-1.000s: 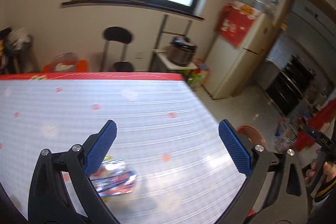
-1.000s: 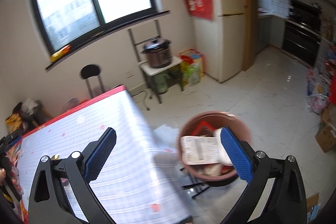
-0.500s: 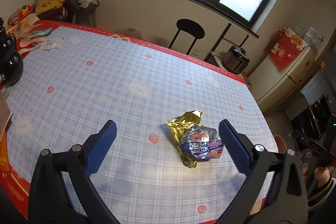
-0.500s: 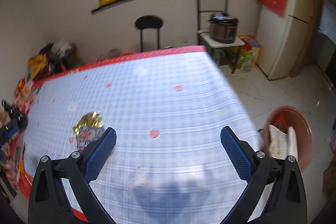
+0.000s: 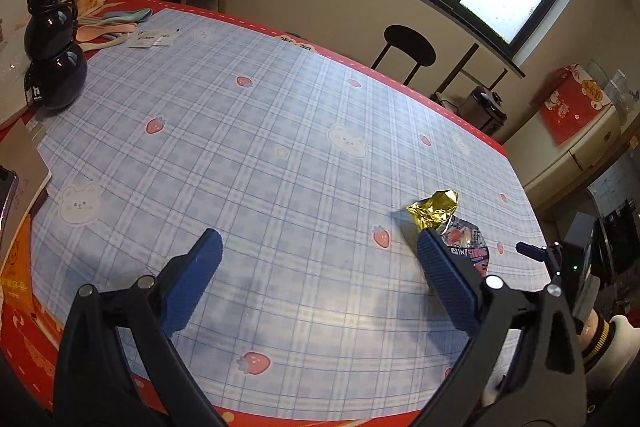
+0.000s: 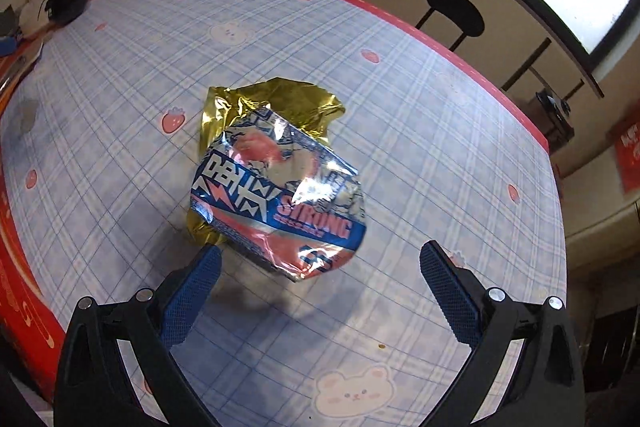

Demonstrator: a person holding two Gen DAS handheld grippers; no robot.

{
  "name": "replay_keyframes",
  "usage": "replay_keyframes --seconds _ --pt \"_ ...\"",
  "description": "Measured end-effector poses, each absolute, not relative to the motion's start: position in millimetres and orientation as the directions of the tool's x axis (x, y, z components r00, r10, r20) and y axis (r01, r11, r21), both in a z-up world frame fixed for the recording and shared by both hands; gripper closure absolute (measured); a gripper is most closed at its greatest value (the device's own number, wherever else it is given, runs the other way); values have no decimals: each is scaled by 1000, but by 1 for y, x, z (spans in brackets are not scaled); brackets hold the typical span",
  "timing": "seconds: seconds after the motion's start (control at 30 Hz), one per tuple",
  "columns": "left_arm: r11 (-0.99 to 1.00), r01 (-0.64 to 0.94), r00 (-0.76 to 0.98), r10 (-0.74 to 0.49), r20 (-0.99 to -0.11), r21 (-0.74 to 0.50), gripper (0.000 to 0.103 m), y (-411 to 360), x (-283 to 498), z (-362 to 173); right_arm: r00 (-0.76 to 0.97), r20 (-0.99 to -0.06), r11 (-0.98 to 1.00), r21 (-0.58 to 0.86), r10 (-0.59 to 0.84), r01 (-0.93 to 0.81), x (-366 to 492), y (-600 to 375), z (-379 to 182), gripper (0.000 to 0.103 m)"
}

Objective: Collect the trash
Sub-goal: 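Grasp the crushed blue-and-red can with the right gripper, then grasp the gold foil wrapper with the left gripper while the right holds the can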

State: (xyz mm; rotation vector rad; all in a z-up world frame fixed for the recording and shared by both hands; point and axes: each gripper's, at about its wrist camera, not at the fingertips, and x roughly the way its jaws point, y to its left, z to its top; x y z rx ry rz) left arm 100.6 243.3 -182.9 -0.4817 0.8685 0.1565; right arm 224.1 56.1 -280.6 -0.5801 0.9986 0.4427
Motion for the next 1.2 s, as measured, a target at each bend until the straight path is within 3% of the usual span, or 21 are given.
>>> replay_keyframes --seconds 0.23,0.33,0.53,0.83,1.2 --pt "876 -327 634 -74 -770 -354 7 255 98 -193 455 -890 692 -307 34 -653 237 87 -306 8" --pt "875 -327 630 -79 -772 -356 7 255 98 -195 423 -905 711 -266 49 -651 245 89 -307 23" --pt "873 -324 623 -92 -777 -363 7 251 100 -200 375 -920 755 -168 110 -633 253 78 -295 65" --pt "893 -252 611 -152 -777 -373 7 211 125 -203 441 -875 883 -33 201 -468 253 19 -250 97" --pt "908 -140 543 -264 -797 -396 8 146 171 -231 477 -843 960 152 249 -234 226 -72 -241 97"
